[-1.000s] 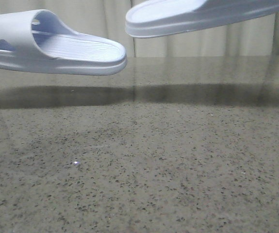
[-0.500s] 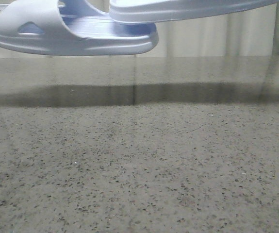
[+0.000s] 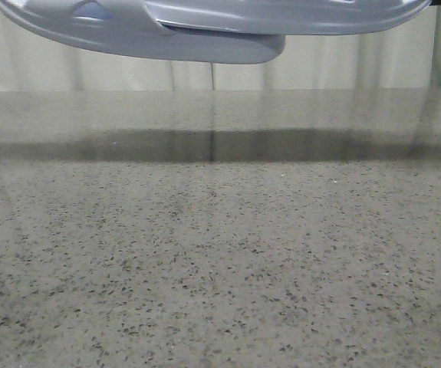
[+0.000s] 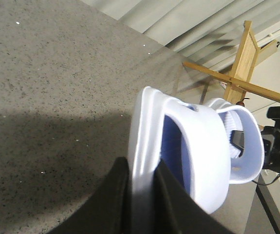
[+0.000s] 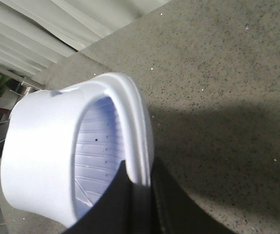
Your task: Insert blue slippers together front up
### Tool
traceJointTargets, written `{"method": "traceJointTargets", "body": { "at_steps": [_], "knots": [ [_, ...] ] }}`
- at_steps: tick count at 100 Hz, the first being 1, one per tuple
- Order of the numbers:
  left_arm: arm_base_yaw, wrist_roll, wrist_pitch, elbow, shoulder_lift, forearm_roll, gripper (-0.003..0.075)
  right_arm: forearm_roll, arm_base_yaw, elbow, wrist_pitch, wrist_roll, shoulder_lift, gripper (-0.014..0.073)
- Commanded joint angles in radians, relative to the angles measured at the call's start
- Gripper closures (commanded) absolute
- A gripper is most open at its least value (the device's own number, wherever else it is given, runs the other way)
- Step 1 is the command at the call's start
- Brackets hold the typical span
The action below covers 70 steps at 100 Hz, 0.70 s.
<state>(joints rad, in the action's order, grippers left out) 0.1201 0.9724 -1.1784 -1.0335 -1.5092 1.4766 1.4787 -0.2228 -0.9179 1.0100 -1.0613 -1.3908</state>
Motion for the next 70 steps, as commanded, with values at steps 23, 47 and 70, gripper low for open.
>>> {"method": "traceJointTargets", "body": {
  "at_steps": [23,47,70],
  "knots": [
    [-0.031,-0.001,-0.089,-0.036,0.038,0.119,0.0705,0.178,0.153,-0.038,0.038,-0.121,-0.107,0.0696],
    [-0.031,-0.002,-0.089,-0.036,0.038,0.119,0.0704,0.182,0.254,-0.115,0.023,-0.125,-0.175,0.0696],
    [-0.031,-0.002,-0.089,-0.036,0.038,0.117,0.0705,0.182,0.305,-0.192,0.021,-0.125,-0.215,0.0696]
  ]
}}
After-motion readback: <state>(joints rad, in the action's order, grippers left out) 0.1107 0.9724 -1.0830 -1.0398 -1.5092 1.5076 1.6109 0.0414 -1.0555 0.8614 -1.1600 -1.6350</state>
